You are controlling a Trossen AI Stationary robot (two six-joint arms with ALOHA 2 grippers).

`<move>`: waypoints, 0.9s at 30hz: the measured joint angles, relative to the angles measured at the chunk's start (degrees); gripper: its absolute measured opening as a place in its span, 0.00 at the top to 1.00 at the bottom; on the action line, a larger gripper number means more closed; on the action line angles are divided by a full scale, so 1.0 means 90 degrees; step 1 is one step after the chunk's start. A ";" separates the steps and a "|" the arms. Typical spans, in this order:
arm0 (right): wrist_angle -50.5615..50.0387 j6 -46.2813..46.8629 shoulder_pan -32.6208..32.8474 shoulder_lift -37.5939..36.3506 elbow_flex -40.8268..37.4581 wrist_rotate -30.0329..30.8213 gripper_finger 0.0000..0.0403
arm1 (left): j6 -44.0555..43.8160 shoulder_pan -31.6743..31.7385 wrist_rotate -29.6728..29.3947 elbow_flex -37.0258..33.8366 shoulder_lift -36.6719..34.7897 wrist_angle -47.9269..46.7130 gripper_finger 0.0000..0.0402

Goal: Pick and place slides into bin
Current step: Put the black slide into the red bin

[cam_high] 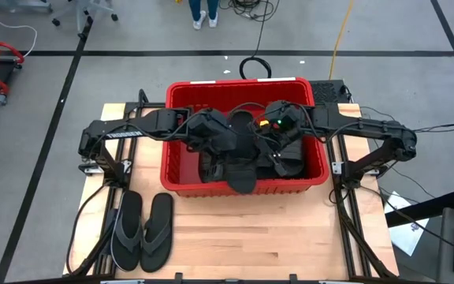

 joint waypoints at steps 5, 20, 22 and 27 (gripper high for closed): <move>-0.0590 -0.0135 -0.0146 -0.0005 0.0231 -0.0092 0.99 | -0.0141 0.0000 -0.0219 0.0032 -0.0396 0.0338 0.78; -0.1275 -0.0106 -0.0574 -0.0080 0.1146 0.0046 1.00 | 0.0046 -0.1131 -0.1281 0.0010 -0.1461 0.0941 0.54; -0.1277 0.0052 -0.0567 -0.0084 0.1364 -0.0228 1.00 | 0.0246 -0.1451 -0.1566 0.0010 -0.1516 0.0909 0.55; -0.1297 0.0638 -0.0559 -0.0085 0.1801 -0.0760 1.00 | 0.1067 -0.2573 -0.2907 0.0006 -0.1537 0.0665 0.73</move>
